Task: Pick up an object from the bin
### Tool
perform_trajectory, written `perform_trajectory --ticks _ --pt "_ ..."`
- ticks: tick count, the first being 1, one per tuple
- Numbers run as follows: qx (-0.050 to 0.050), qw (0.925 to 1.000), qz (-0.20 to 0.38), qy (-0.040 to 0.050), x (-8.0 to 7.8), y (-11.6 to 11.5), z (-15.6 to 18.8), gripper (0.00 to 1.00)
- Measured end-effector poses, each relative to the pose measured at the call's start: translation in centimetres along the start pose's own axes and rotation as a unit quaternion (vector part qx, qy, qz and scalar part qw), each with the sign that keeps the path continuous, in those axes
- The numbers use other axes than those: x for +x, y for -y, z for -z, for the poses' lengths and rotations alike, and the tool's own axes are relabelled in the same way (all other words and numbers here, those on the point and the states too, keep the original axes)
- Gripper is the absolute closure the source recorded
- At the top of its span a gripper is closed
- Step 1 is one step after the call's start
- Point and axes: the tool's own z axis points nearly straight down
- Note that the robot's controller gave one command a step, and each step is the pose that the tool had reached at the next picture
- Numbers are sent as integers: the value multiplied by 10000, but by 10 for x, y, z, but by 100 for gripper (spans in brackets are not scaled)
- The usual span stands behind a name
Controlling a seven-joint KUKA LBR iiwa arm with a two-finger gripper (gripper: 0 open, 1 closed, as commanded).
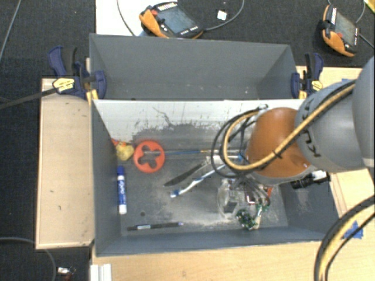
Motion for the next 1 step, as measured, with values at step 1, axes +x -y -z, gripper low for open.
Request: perform_trajectory --ticks 1 --pt "13 9945 -1046 43 -17 -7 -7 100"
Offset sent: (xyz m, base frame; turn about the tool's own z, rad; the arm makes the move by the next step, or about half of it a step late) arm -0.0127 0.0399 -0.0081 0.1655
